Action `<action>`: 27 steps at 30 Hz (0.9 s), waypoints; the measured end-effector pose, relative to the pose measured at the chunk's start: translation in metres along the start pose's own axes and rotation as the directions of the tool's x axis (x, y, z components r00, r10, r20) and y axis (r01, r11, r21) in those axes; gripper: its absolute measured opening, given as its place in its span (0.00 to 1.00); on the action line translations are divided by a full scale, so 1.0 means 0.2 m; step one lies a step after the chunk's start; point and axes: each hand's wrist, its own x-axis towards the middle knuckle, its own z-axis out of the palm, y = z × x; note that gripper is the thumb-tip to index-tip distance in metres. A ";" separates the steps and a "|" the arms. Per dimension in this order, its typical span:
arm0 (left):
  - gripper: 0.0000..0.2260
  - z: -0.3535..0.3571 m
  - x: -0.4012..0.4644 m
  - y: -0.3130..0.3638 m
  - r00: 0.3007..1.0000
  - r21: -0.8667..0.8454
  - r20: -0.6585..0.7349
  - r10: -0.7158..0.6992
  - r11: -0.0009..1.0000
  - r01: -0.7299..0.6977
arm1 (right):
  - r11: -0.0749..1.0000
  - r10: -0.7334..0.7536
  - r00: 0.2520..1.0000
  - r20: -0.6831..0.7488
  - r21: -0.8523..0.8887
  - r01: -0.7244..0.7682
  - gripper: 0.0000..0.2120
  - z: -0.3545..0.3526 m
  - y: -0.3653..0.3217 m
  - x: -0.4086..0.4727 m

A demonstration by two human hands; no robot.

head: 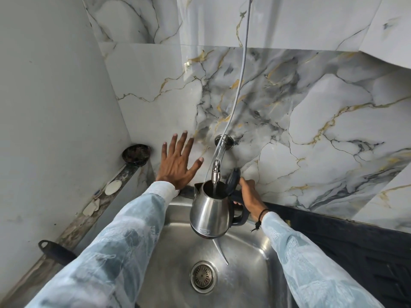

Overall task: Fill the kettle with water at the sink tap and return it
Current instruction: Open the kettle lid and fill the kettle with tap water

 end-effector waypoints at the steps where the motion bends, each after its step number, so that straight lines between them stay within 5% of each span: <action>1: 0.36 -0.01 0.00 -0.03 1.000 0.039 -0.018 0.021 0.999 -0.020 | 1.000 -0.002 1.000 -0.010 -0.007 0.002 0.31 0.00 -0.01 0.00; 27: 0.38 0.00 -0.12 -0.08 0.995 0.042 0.066 -0.077 0.996 0.074 | 0.995 -0.011 0.995 -0.100 -0.096 0.002 0.28 0.02 -0.06 -0.10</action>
